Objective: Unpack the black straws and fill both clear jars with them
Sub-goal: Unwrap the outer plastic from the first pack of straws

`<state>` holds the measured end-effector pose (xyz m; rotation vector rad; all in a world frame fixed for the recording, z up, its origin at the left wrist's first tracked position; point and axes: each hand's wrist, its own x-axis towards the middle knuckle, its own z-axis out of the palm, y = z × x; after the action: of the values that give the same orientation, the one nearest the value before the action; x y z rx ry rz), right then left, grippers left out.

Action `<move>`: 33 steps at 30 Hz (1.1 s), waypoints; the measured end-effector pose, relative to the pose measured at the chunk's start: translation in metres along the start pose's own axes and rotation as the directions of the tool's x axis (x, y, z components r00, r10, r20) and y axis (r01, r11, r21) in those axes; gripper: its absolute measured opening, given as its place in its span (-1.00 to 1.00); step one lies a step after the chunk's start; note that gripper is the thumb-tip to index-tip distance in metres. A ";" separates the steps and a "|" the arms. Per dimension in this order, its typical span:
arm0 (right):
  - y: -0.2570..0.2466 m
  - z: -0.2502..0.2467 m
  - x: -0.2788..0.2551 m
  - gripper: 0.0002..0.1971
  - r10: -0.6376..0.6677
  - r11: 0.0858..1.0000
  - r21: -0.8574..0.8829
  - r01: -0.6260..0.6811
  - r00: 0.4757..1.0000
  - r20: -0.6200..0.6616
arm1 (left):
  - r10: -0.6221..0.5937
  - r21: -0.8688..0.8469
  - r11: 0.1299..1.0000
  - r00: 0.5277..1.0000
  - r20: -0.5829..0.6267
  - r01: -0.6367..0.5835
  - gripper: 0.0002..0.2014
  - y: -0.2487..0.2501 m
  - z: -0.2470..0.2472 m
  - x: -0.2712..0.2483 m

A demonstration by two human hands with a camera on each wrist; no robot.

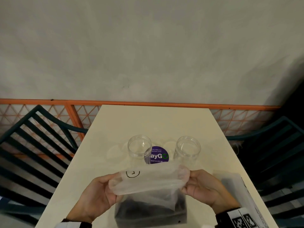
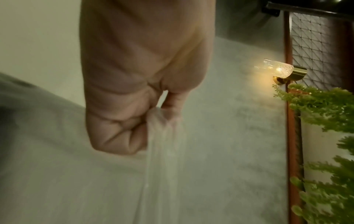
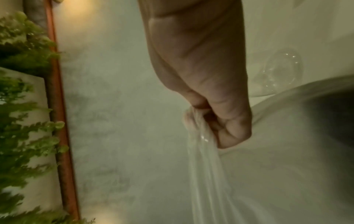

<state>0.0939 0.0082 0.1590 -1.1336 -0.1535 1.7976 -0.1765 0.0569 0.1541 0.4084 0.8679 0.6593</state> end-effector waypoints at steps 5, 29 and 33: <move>-0.002 0.000 -0.005 -0.76 -0.033 0.988 0.153 0.021 0.996 0.077 | 0.108 0.170 0.980 0.994 0.013 -0.109 -0.80 -0.004 0.006 -0.006; 0.018 -0.004 -0.003 -0.74 -0.209 0.892 -0.420 0.165 0.976 -0.060 | 0.170 0.246 0.959 0.982 -0.087 -0.144 -0.72 -0.020 0.001 0.005; 0.014 -0.010 -0.008 -0.83 0.015 0.991 -0.130 -0.027 0.995 -0.097 | 0.025 -0.030 0.999 0.999 -0.021 -0.026 -0.76 -0.016 -0.009 0.000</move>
<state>0.0930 -0.0095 0.1506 -1.3168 -0.2057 1.7681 -0.1780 0.0457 0.1402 0.3862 0.8725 0.7008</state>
